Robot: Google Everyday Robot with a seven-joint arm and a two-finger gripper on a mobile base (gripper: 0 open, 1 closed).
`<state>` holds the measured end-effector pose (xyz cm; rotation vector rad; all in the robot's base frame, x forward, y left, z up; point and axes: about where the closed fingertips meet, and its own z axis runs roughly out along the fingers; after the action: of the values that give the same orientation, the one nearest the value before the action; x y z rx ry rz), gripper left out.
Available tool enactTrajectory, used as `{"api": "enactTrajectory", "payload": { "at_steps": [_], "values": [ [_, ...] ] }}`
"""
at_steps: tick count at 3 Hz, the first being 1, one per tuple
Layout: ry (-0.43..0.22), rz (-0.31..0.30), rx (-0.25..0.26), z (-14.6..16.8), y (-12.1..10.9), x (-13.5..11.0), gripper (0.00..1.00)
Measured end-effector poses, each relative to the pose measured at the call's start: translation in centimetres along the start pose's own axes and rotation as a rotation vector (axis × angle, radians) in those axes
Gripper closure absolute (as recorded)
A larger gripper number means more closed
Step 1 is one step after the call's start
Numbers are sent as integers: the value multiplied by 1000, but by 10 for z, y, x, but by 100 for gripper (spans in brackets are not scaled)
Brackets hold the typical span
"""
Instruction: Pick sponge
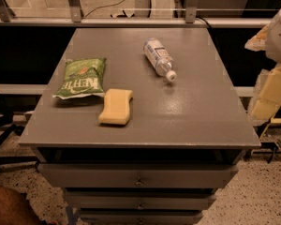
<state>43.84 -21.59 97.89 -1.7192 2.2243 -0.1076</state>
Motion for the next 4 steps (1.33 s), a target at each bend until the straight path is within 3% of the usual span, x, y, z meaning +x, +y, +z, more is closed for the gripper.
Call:
{"api": "enactTrajectory", "payload": {
  "at_steps": [1, 3, 4],
  "values": [
    [0, 0, 0, 0, 0, 0, 0],
    [-142, -222, -115, 42, -34, -67, 0],
    [-225, -369, -155, 49, -39, -127, 0]
  ]
}}
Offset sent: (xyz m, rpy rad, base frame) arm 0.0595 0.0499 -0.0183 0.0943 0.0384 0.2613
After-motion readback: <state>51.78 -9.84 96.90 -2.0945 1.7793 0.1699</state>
